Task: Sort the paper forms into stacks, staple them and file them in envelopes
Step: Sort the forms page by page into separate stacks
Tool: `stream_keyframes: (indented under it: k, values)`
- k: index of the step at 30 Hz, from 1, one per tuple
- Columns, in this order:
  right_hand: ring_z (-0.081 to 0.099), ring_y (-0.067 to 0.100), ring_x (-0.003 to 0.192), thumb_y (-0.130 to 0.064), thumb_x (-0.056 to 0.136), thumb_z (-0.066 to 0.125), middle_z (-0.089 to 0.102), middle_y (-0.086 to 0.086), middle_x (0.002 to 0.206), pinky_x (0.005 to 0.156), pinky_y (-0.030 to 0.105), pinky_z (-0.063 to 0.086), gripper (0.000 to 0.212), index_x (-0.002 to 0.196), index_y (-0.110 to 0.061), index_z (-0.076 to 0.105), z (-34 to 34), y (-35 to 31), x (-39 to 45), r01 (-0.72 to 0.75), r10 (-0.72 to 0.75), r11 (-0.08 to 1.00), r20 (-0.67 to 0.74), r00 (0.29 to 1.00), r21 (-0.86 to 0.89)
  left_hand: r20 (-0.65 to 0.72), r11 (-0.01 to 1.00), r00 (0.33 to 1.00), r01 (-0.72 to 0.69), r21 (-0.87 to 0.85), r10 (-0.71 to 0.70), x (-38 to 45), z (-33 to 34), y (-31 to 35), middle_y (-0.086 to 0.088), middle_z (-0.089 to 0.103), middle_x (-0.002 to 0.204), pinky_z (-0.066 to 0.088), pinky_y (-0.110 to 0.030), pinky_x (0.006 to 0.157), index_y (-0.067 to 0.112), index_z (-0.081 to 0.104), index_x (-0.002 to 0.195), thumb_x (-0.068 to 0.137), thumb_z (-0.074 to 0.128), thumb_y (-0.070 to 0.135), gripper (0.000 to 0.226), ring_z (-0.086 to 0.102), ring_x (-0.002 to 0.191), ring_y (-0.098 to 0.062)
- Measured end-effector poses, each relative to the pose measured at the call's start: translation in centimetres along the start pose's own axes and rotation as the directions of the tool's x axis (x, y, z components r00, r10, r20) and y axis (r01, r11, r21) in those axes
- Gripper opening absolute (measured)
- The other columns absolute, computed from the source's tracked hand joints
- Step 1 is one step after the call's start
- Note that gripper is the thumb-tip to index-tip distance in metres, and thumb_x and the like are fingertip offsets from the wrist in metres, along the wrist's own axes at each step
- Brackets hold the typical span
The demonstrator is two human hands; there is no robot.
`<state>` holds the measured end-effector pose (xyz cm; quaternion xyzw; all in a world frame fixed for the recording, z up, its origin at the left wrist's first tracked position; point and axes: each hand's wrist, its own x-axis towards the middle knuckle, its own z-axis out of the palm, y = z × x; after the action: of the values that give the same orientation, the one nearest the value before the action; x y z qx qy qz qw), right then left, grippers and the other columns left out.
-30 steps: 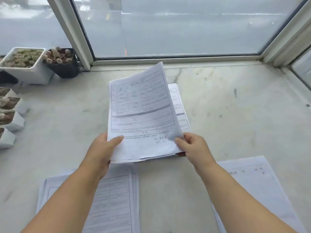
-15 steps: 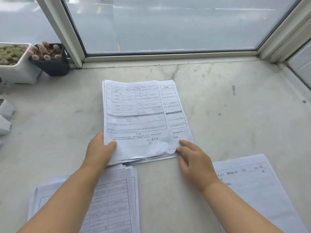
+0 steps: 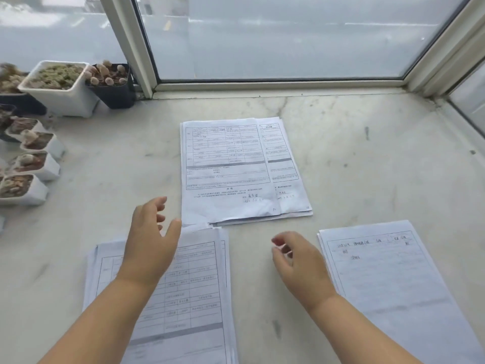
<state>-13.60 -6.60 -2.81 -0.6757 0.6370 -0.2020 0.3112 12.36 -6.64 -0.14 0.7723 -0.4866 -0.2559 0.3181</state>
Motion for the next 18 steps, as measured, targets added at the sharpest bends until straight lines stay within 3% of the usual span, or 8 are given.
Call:
stream_keyframes:
  k: [3,6,9,14,18]
  values:
    - [0.058,0.004,0.068,-0.024,0.091,0.059,0.064,-0.006,0.073,0.065,0.016,0.046,0.008,0.098,-0.028,0.061,2.2,-1.4,-5.7,-0.189,0.157,0.973,0.221,0.963,0.133,0.034,0.992,0.991,-0.129,0.011,0.129,-6.9,-1.2,-1.8,0.013,0.054,0.107,0.042,-0.016,0.078,0.026,0.057,0.112,0.09,0.061,0.012,0.027,0.053,0.095,-0.001]
    - [0.059,0.01,0.066,-0.028,0.09,0.058,0.065,0.003,0.074,0.064,0.021,0.048,0.015,0.104,-0.032,0.054,3.7,-2.4,-11.2,-0.271,0.203,0.953,0.381,0.902,0.134,0.123,0.977,0.971,-0.211,0.032,0.206,-14.4,-1.9,-3.8,0.022,0.054,0.1,0.041,-0.01,0.079,0.032,0.059,0.099,0.088,0.064,0.013,0.023,0.053,0.098,-0.001]
    - [0.057,0.006,0.068,-0.032,0.088,0.062,0.063,-0.001,0.077,0.066,0.018,0.045,0.029,0.114,-0.031,0.049,4.3,-2.7,-15.2,-0.292,0.222,0.95,0.418,0.881,0.111,0.205,0.971,0.951,-0.238,0.013,0.23,-20.6,-1.8,-5.7,0.026,0.052,0.104,0.038,-0.007,0.086,0.036,0.058,0.095,0.083,0.058,0.035,0.012,0.053,0.102,0.002]
    - [0.059,0.007,0.073,-0.028,0.08,0.071,0.063,-0.003,0.086,0.066,0.015,0.044,0.067,0.137,-0.034,0.036,3.9,-2.8,-17.6,-0.28,0.18,0.949,0.484,0.856,0.142,0.284,0.98,0.938,-0.198,-0.034,0.199,-24.8,-0.5,-7.3,0.029,0.044,0.122,0.024,0.0,0.097,0.035,0.062,0.1,0.074,0.055,0.055,0.033,0.041,0.12,0.009]
    - [0.057,0.005,0.066,-0.015,0.081,0.07,0.062,-0.002,0.087,0.067,0.017,0.046,0.078,0.142,-0.045,0.032,3.5,-2.3,-18.1,-0.208,0.07,0.957,0.535,0.842,0.201,0.33,0.975,0.92,-0.221,-0.002,0.21,-25.0,-0.4,-7.8,0.035,0.034,0.13,0.019,0.002,0.098,0.031,0.062,0.112,0.072,0.057,0.058,0.049,0.031,0.127,0.014]
